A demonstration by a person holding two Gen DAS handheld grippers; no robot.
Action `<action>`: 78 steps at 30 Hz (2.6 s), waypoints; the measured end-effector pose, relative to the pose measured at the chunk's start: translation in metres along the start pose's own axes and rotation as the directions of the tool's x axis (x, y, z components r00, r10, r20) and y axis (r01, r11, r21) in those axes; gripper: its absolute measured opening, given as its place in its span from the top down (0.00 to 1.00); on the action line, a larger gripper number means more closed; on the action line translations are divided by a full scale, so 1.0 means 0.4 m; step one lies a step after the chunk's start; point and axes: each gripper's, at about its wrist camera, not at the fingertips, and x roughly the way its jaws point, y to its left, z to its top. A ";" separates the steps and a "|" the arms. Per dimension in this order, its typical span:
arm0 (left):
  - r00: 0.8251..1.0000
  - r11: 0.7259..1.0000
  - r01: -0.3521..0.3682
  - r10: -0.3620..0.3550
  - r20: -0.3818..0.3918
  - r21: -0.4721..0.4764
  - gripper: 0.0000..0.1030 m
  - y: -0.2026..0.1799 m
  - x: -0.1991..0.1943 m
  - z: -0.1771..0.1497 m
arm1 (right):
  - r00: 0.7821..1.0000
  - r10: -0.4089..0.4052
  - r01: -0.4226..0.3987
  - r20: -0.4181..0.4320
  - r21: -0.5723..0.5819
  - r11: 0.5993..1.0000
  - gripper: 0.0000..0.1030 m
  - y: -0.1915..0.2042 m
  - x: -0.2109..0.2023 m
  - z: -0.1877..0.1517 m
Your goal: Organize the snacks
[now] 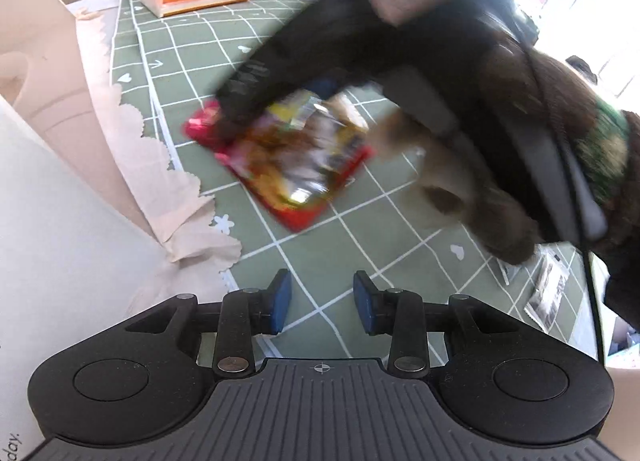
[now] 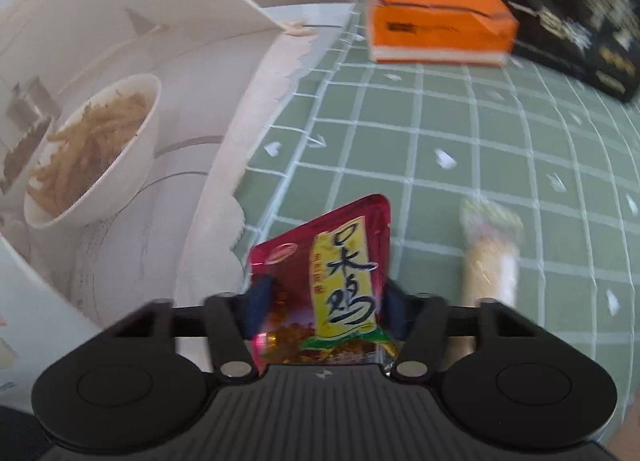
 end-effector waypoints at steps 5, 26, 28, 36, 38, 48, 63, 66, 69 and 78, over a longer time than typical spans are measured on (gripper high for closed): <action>0.999 0.999 0.028 -0.029 0.036 0.019 0.64 -0.007 -0.036 -0.002 | 0.999 -0.042 0.045 -0.023 0.113 0.993 0.51 -0.076 -0.072 -0.103; 0.981 0.966 -0.162 0.179 0.070 -0.201 0.61 -0.018 0.260 0.384 | 0.944 -0.317 0.247 0.091 0.442 0.862 0.60 -0.156 -0.426 -0.541; 0.981 0.976 -0.180 0.188 0.055 -0.122 0.60 -0.047 0.278 0.373 | 0.923 -0.377 0.302 0.076 0.464 0.833 0.43 -0.164 -0.444 -0.572; 0.993 0.979 -0.110 0.100 0.065 0.174 0.68 -0.124 0.193 0.194 | 0.929 -0.366 0.273 0.059 0.560 0.782 0.32 -0.182 -0.455 -0.653; 0.995 0.971 -0.097 0.087 0.057 0.217 0.68 -0.131 0.159 0.139 | 0.923 -0.382 0.295 0.048 0.551 0.781 0.31 -0.178 -0.437 -0.650; 0.999 0.973 0.048 -0.047 -0.010 0.226 0.68 -0.170 0.080 0.001 | 0.936 -0.340 0.253 0.086 0.504 0.826 0.30 -0.106 -0.394 -0.614; 0.969 0.934 0.237 -0.209 -0.129 0.269 0.68 -0.289 0.079 -0.086 | 0.822 -0.565 0.485 -0.066 0.600 0.636 0.27 -0.211 -0.442 -0.723; 0.983 0.939 0.180 -0.158 -0.099 0.294 0.68 -0.290 0.066 -0.098 | 0.846 -0.532 0.432 -0.034 0.630 0.646 0.27 -0.227 -0.455 -0.711; 0.997 0.960 0.070 -0.060 -0.045 0.272 0.68 -0.263 0.052 -0.095 | 0.873 -0.488 0.375 0.013 0.624 0.686 0.26 -0.221 -0.452 -0.670; 1.000 0.981 -0.011 0.016 -0.023 0.194 0.68 -0.209 0.042 -0.068 | 0.879 -0.475 0.379 0.052 0.530 0.758 0.24 -0.228 -0.338 -0.494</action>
